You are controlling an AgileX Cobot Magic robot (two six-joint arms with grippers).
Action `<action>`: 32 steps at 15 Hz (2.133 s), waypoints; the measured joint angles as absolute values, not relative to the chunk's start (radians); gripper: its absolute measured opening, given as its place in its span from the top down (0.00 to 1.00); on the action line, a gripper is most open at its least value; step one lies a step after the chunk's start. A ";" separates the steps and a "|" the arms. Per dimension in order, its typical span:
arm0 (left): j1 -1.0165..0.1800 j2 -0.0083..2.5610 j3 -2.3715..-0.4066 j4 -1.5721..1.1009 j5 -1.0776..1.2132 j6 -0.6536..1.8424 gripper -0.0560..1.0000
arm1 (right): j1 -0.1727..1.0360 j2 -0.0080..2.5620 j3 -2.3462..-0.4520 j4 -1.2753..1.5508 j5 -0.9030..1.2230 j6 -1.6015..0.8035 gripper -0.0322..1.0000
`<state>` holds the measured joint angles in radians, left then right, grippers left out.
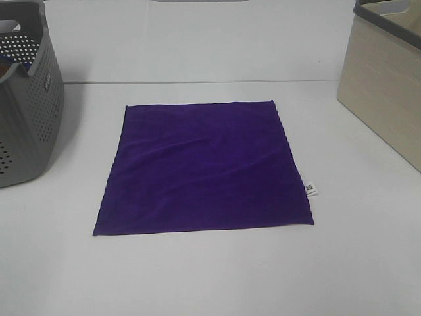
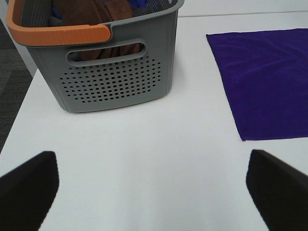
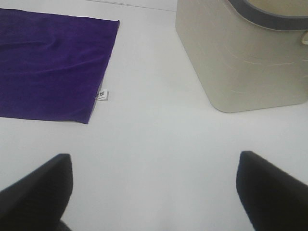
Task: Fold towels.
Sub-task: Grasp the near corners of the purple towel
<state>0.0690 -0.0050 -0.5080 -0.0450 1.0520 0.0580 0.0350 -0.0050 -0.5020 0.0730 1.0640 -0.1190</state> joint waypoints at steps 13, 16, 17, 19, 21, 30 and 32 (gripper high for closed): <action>0.069 -0.005 -0.508 -0.045 1.052 0.058 0.01 | 0.035 -0.005 -0.502 0.073 1.064 -0.119 0.10; 0.069 -0.005 -0.508 -0.045 1.052 0.058 0.01 | 0.035 -0.005 -0.502 0.073 1.064 -0.119 0.10; 0.069 -0.005 -0.508 -0.045 1.052 0.058 0.01 | 0.035 -0.005 -0.502 0.073 1.064 -0.119 0.10; 0.069 -0.005 -0.508 -0.045 1.052 0.058 0.01 | 0.035 -0.005 -0.502 0.073 1.064 -0.119 0.10; 0.069 -0.005 -0.508 -0.045 1.052 0.058 0.01 | 0.035 -0.005 -0.502 0.073 1.064 -0.119 0.10; 0.069 -0.005 -0.508 -0.045 1.052 0.059 0.01 | 0.035 -0.005 -0.502 0.073 1.064 -0.119 0.10; 0.069 -0.005 -0.508 -0.045 1.052 0.059 0.01 | 0.035 -0.005 -0.502 0.073 1.064 -0.119 0.10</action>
